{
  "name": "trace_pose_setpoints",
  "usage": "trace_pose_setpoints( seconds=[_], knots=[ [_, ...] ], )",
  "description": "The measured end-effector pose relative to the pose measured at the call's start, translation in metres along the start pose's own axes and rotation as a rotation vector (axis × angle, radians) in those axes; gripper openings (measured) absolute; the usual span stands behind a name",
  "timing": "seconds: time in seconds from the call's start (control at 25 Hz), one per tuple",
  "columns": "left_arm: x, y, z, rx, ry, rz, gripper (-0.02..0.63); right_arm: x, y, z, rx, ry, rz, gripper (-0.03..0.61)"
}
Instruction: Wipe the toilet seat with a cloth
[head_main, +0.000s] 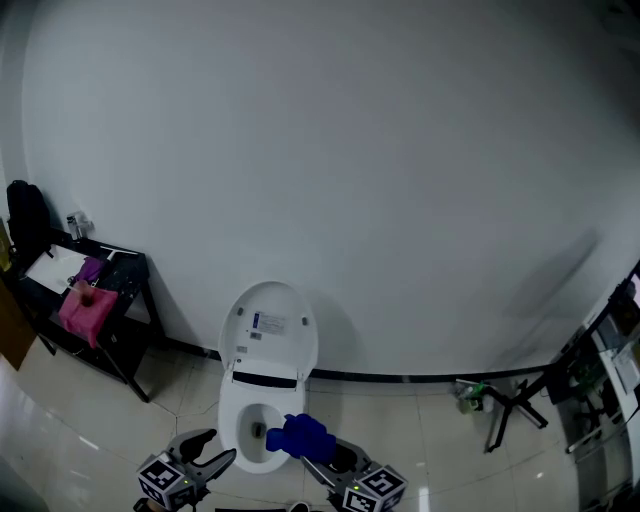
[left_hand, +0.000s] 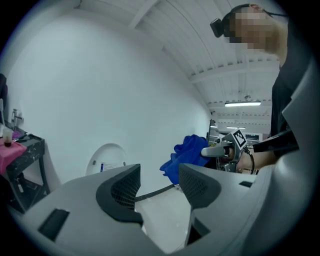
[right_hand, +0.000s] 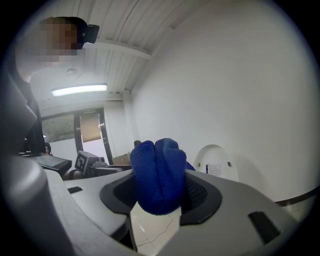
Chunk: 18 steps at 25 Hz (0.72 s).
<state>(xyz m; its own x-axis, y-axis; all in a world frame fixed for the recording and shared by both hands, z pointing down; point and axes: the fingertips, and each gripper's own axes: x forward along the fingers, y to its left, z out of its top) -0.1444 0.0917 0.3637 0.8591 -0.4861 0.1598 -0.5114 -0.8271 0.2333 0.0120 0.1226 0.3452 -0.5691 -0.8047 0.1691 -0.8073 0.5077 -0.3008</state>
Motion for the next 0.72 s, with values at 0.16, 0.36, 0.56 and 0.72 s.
trace_pose_setpoints(
  seconds=[0.16,0.36,0.56,0.72],
  knots=[
    [-0.014,-0.02,0.007,-0.024,-0.026,0.011,0.244,-0.026,0.016,-0.001,-0.002,-0.009,0.0,0.225],
    [-0.019,-0.039,0.015,-0.037,-0.054,0.039,0.244,-0.049,0.02,0.011,-0.013,-0.017,0.021,0.224],
    [-0.009,-0.056,0.022,-0.035,-0.06,0.035,0.244,-0.066,0.015,0.023,-0.032,-0.034,0.034,0.223],
    [-0.004,-0.064,0.024,-0.034,-0.067,0.031,0.244,-0.074,0.016,0.025,-0.043,-0.033,0.047,0.222]
  ],
)
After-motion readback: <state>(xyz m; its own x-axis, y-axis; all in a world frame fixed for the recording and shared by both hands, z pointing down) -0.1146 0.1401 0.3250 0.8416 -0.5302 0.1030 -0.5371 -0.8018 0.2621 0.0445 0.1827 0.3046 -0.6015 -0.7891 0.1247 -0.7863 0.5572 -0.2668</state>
